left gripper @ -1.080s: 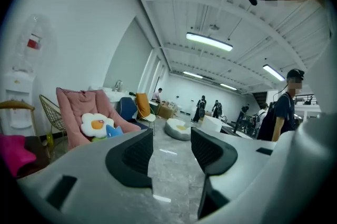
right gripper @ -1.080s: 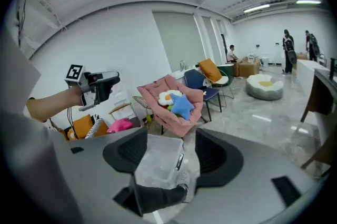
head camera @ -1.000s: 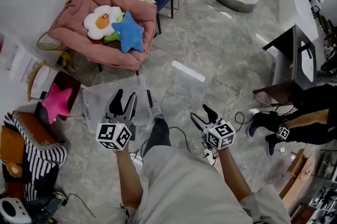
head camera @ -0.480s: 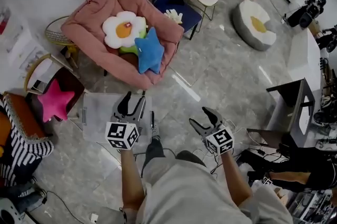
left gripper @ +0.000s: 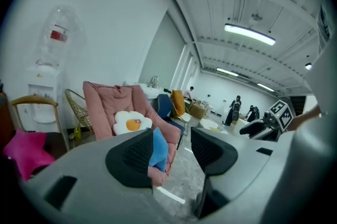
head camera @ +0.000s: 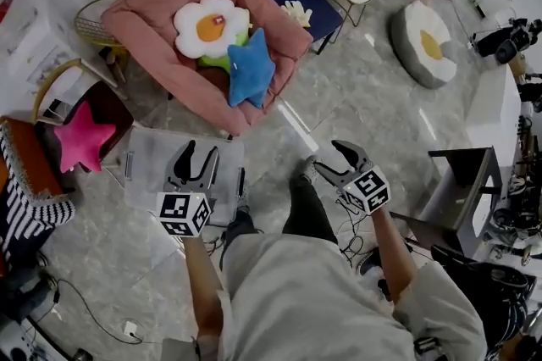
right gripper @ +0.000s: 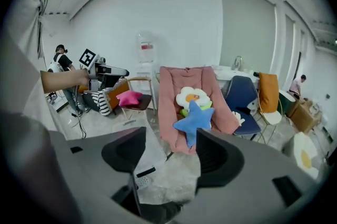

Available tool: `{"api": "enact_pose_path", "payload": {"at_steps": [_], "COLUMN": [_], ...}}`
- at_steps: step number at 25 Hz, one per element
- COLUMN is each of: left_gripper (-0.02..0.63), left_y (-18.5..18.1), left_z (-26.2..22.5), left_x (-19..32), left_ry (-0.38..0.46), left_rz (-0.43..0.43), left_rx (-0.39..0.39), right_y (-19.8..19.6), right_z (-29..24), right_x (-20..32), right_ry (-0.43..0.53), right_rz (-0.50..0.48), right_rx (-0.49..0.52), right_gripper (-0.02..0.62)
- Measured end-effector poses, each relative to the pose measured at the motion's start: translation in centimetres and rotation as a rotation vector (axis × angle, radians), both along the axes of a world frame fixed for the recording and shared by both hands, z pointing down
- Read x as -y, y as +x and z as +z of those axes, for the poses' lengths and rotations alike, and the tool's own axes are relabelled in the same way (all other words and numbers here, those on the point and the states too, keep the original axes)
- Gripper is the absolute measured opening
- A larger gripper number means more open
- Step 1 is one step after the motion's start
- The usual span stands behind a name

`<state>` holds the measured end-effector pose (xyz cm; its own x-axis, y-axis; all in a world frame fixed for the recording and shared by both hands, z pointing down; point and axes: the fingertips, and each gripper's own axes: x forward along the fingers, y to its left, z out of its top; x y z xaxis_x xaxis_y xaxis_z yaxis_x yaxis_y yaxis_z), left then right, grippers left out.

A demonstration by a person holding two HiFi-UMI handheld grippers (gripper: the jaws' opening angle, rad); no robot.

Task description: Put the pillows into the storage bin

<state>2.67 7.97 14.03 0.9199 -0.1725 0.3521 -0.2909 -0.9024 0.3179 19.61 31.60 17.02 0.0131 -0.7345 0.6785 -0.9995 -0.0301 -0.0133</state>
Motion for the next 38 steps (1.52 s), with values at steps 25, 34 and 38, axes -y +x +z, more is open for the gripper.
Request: {"api": "enact_pose_path", "payload": {"at_steps": [25,34,38], "left_gripper": [0.198,0.198,0.201], "left_y": [17.8,22.3,21.1], "left_z": [16.9,25.6,28.1], "left_x": [3.2,0.5,1.5], "left_ry": [-0.249,-0.290,-0.262], "left_rz": [-0.542,-0.583,-0.661], "left_rx": [0.142,0.174,0.211], "right_y": [31.6,29.3,28.8], "right_z": [17.2,26.6,30.9], "right_x": [20.7,26.2,27.1], "right_ry": [0.058,0.002,-0.056], "right_rz": [-0.186,-0.337,-0.391], "right_rx": [0.457,0.552,0.575], "right_gripper": [0.295,0.295,0.330]}}
